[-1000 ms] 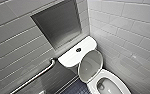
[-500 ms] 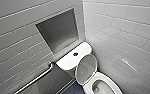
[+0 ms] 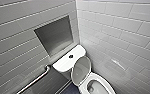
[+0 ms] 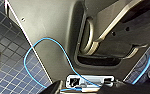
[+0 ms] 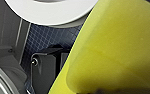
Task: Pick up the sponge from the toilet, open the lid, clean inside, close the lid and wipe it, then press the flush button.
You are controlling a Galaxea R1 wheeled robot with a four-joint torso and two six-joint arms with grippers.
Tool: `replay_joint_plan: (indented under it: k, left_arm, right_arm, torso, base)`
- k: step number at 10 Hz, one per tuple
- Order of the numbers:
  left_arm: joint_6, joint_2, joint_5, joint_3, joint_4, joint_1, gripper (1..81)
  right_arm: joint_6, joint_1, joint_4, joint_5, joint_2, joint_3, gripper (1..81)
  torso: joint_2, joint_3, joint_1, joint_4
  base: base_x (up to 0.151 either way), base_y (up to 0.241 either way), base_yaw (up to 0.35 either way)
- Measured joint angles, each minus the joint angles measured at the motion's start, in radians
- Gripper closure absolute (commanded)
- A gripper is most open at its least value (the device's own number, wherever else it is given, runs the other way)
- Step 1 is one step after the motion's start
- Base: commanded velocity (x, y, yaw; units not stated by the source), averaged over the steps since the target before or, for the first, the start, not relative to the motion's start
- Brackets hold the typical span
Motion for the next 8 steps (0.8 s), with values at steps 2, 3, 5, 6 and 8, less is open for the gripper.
replay_joint_plan:
  k: [2, 3, 5, 6, 8]
  left_arm:
    - [0.0, 0.0, 0.0, 0.0, 0.0, -0.007, 1.0]
    - [0.0, -0.003, 0.001, 0.0, 0.0, -0.006, 1.0]
    - [0.0, -0.009, -0.003, 0.0, 0.0, -0.019, 1.0]
    - [0.0, -0.009, -0.014, 0.001, 0.001, -0.023, 1.0]
    - [0.0, -0.019, -0.06, 0.016, 0.007, -0.022, 1.0]
  right_arm:
    - [-0.001, -0.081, 0.0, 0.047, 0.038, -0.111, 81.1]
    - [-0.002, -0.097, 0.0, 0.069, 0.055, -0.148, 81.1]
    - [-0.008, -0.198, -0.009, 0.194, 0.115, -0.322, 81.1]
    - [-0.009, -0.257, -0.017, 0.251, 0.142, -0.388, 81.1]
    - [-0.008, -0.353, -0.039, 0.382, 0.212, -0.525, 81.1]
  torso:
    - [0.072, 0.005, -0.047, -0.003]
    - [0.099, 0.006, -0.065, -0.003]
    - [0.116, 0.006, -0.076, -0.003]
    - [0.114, 0.006, -0.076, -0.003]
    - [0.113, 0.006, -0.078, -0.003]
  base:
    - [0.0, 0.0, 0.0]
    - [0.0, 0.0, 0.0]
    - [0.0, 0.0, 0.0]
    - [0.0, 0.0, 0.0]
    - [0.0, 0.0, 0.0]
